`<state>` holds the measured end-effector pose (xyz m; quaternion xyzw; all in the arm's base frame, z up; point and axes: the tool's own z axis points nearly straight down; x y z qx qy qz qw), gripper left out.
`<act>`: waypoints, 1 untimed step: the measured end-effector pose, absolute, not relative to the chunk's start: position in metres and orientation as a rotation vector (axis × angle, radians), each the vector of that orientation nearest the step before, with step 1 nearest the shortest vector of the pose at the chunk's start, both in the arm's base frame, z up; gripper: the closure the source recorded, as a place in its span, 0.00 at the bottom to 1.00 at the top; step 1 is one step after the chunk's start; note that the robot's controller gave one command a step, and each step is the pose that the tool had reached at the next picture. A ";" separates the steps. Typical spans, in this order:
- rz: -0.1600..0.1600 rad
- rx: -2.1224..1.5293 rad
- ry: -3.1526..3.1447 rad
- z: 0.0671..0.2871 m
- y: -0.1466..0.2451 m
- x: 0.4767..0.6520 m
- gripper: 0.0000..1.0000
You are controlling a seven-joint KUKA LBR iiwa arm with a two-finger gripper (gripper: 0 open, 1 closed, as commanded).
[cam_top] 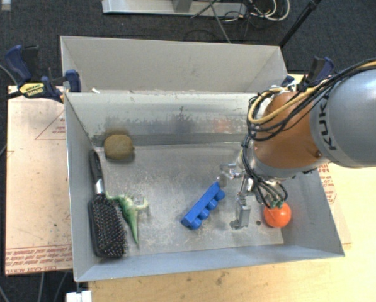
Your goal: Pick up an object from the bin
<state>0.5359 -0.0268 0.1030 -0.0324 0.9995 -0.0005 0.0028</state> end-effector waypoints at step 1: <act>0.006 -0.299 3.109 0.075 -0.007 0.535 0.00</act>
Offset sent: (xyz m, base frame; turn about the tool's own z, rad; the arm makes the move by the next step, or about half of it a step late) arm 0.0326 0.0868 -0.0291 -0.2230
